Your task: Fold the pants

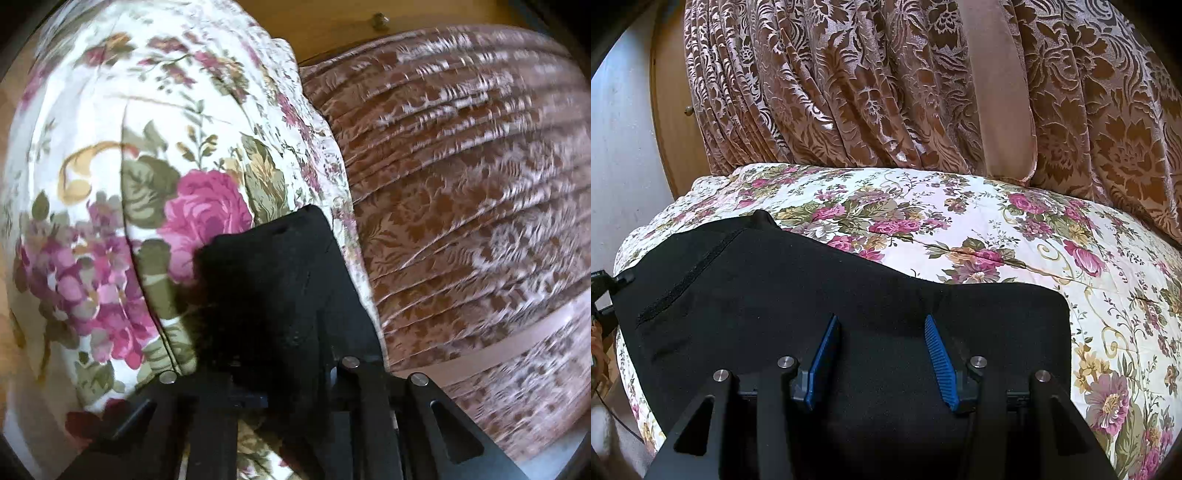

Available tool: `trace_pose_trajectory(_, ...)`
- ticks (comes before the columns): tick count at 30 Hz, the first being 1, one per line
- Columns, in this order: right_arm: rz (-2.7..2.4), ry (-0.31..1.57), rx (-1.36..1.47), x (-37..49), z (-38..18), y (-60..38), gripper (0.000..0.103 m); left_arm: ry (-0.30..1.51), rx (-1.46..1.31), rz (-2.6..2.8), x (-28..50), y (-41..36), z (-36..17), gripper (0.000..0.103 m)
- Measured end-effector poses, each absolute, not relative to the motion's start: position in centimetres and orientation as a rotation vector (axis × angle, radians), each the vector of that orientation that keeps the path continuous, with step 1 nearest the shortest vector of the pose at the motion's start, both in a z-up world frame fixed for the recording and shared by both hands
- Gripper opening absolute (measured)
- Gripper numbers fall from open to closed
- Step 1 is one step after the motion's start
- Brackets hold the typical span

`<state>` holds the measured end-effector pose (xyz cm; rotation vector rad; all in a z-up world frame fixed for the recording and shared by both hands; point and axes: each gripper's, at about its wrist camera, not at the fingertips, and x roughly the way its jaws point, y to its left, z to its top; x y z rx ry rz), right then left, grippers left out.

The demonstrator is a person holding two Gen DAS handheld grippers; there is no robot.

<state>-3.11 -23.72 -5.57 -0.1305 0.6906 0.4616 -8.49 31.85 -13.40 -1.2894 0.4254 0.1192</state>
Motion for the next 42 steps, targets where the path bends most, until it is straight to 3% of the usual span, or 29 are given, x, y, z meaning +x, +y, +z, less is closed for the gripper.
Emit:
trace_pose_trajectory(13, 0.462, 0.69, -0.13, -3.2, -5.6, -23.7, 0.049, 0.288, -1.054, -0.129, -6.5, 27.1, -3.2, 0.014)
trace_pose_trajectory(22, 0.462, 0.69, -0.129, -3.2, -5.6, -23.7, 0.049, 0.296, -0.879, -0.394, -4.5, 19.9, 2.5, 0.014)
trace_pose_trajectory(42, 0.381, 0.684, -0.084, -4.8, -3.8, -24.9, 0.049, 0.524, -0.686, -0.793, -2.2, 2.9, 2.8, 0.014)
